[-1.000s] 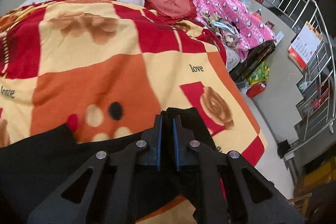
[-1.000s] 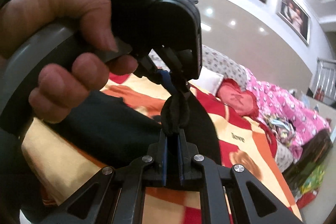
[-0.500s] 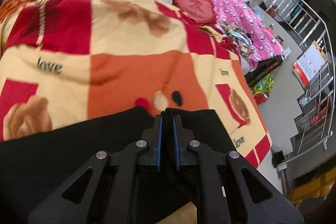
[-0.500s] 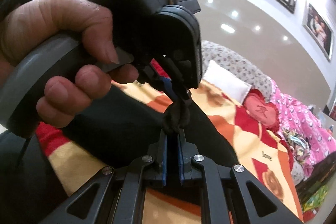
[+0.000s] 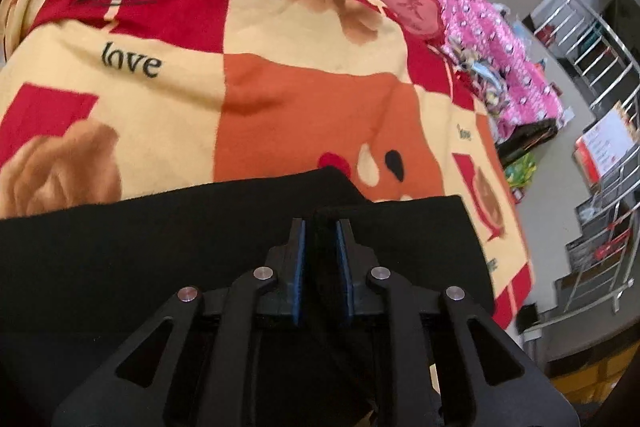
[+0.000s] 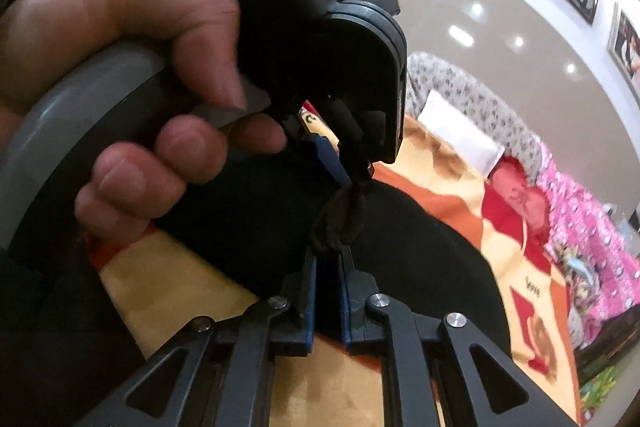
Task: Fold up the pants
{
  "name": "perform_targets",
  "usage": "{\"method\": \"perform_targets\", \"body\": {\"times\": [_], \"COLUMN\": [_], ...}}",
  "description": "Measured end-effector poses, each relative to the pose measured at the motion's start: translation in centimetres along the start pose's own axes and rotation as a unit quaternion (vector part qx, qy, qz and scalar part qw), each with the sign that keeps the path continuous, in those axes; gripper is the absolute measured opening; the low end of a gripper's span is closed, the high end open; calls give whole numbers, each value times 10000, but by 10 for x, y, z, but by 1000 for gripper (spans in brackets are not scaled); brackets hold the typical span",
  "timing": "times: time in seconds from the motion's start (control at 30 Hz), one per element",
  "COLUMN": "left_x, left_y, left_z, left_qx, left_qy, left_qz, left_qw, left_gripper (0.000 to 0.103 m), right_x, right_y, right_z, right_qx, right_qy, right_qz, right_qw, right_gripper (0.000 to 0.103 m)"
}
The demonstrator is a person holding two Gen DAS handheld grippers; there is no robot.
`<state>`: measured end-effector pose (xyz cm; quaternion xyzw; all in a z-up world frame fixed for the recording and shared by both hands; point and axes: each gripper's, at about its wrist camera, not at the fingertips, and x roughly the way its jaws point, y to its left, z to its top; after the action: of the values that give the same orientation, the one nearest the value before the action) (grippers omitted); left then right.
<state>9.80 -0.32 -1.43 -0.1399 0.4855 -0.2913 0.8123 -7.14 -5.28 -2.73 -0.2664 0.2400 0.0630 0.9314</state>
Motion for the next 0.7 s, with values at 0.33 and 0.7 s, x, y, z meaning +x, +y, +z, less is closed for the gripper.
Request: {"method": "perform_targets", "body": {"times": [0.33,0.7], "left_x": [-49,-10], "left_y": [-30,-14], "left_z": [-6,-31], "left_qx": [444,144], "left_qy": [-833,-396], "left_qz": [-453,265], "left_qw": [9945,9988], "left_gripper": [19,2], "right_x": [-49,2], "right_y": [-49,-3], "right_z": [-16,-19], "right_qx": [992,-47], "right_qy": [-838,-66], "right_qz": [-364,-391], "right_qw": [9909,9992], "right_gripper": [12,11]}}
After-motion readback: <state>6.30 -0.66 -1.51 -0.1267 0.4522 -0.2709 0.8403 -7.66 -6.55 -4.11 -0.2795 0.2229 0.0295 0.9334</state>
